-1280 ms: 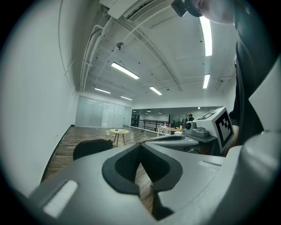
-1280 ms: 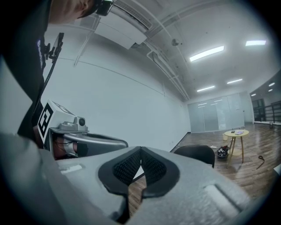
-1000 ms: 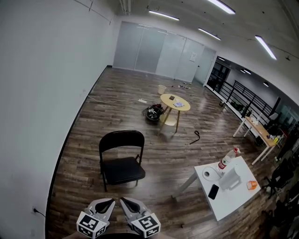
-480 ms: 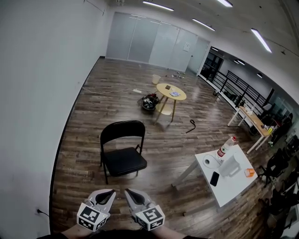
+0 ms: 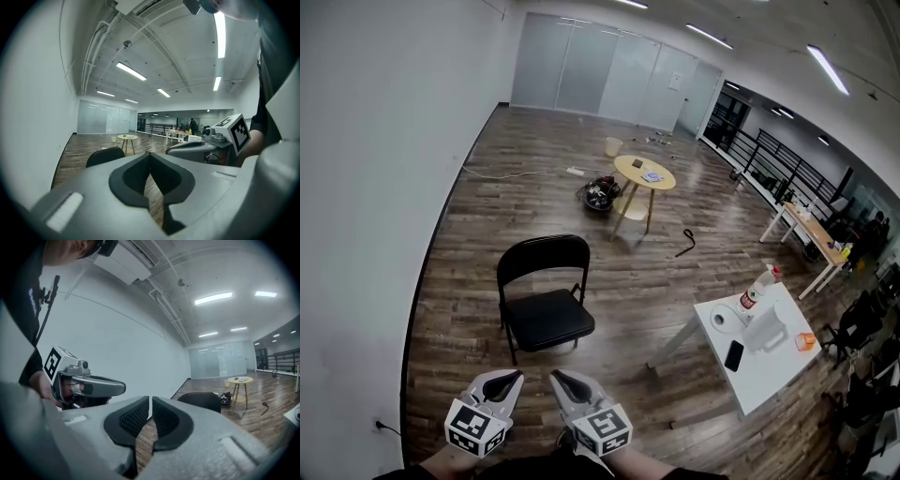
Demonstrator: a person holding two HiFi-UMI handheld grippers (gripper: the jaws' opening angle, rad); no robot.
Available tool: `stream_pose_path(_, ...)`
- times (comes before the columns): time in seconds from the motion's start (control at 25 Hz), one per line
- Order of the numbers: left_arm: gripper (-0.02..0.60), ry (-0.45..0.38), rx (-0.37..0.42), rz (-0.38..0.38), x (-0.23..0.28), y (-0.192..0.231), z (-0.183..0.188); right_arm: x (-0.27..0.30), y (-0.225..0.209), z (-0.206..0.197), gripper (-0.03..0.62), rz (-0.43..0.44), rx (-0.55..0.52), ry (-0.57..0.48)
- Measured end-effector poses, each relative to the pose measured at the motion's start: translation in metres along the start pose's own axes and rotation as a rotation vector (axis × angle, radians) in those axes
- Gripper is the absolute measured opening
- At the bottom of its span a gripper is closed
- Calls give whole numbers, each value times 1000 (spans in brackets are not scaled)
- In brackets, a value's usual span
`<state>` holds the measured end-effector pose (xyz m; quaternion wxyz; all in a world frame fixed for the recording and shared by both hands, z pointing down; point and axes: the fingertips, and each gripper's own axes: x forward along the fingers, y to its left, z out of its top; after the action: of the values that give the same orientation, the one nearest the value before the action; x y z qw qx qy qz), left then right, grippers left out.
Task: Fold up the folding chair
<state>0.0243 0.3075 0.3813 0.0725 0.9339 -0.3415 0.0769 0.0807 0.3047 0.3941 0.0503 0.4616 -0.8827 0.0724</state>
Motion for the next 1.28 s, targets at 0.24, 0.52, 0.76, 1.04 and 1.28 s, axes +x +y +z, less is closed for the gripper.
stream_pose_path(0.24,2,19,-6,28,34,9,7,11,-39,2,25,24,17,-1)
stream_pose_path(0.52,2,41,-8,63,72,17,12,20,-79,1,31,64,39,0)
stream_pose_path(0.76,2,58,-5,105,97,28,17,26,-112,-1,38,79,68,1)
stream_pose_path(1.04,2,72,-13,155,115,32,16,24,-139,-10,41,95,92,16)
stream_pose_path(1.28,2,77,-8,158,125,38,18,29,-151,-14,47,92,105,21)
